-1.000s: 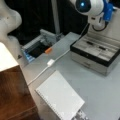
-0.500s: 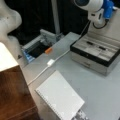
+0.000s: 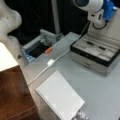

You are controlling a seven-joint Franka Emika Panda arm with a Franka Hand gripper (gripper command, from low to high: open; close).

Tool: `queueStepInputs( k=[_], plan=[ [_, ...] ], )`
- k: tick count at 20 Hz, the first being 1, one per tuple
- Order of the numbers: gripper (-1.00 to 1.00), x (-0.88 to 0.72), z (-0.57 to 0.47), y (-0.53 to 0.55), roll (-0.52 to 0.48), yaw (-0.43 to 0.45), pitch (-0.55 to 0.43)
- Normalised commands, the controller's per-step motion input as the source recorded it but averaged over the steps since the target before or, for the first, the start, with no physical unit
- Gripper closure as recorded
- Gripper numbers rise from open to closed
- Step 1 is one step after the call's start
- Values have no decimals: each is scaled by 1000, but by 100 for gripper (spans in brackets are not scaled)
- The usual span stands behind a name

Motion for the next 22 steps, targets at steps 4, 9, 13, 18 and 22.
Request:
queueStepInputs(
  k=[4, 9, 13, 18, 22],
  plan=[
    [-100, -55, 75, -252, 2, 1, 137],
    [-100, -24, 66, -258, -32, 57, 125],
    [-100, 20, 64, -221, -70, 100, 115],
    [-100, 27, 98, -211, -101, 132, 96],
    [-100, -10, 130, -246, -120, 161, 81]
  ],
)
